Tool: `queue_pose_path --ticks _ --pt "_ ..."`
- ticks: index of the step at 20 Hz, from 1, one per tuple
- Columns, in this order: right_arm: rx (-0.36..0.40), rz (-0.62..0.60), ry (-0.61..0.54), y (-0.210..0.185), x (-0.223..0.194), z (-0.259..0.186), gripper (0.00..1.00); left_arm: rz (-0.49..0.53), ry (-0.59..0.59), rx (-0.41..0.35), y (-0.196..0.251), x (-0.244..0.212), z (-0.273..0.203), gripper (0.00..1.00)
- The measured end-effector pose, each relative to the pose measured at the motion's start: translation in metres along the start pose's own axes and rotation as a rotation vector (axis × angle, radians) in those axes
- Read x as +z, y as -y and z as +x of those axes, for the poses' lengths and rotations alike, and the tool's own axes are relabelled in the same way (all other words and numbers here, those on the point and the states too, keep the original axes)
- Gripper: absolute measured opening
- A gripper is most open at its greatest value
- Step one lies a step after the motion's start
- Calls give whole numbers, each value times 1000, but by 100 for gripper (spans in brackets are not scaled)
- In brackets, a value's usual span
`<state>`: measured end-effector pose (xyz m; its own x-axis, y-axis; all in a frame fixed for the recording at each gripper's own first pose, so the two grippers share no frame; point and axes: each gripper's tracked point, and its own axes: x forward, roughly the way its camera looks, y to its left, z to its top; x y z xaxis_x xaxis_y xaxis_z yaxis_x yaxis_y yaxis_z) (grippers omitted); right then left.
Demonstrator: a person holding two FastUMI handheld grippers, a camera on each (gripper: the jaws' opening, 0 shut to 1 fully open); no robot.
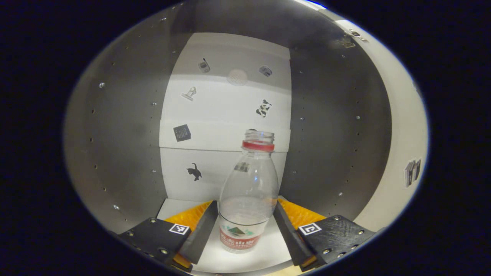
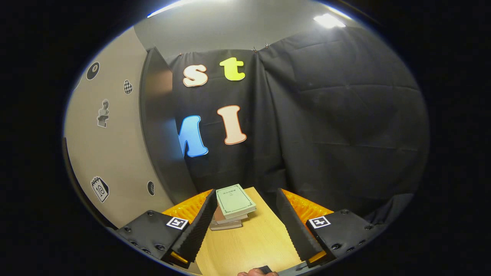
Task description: Open the cabinet door with the right hand, grasp the bottle in the cabinet with the left hand and place it on the coaster, then close the cabinet door with the right hand.
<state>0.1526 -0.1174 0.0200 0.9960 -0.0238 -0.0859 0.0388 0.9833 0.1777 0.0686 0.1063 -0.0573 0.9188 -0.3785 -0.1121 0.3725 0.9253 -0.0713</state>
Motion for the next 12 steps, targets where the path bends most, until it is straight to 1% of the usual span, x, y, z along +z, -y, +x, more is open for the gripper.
queue_pose_path --ticks 1,2,4,5,6,7,8,9,10,12 --pt "3 0 2 0 0 1 98 -3 2 -6 1 1 1 78" --pt "9 -2 3 0 2 2 98 -6 2 -8 2 2 -2 81" --pt "28 -10 5 -2 4 6 98 -8 6 -8 2 5 -13 81" --pt "40 -13 7 -4 5 9 98 -11 13 -2 2 9 -20 79" --pt "53 -16 8 -6 5 11 98 -15 19 8 0 11 -28 81" --pt "67 -17 8 -7 5 15 98 -23 21 23 -1 10 -41 79" --pt "81 -17 8 -8 6 18 98 -32 24 26 -1 11 -53 81" --pt "90 -14 5 -8 4 23 100 -40 26 30 0 9 -65 83" --pt "100 -4 0 -9 2 26 98 -44 29 35 0 8 -78 82" --pt "126 38 2 -16 5 26 98 -35 38 37 0 10 -110 80"
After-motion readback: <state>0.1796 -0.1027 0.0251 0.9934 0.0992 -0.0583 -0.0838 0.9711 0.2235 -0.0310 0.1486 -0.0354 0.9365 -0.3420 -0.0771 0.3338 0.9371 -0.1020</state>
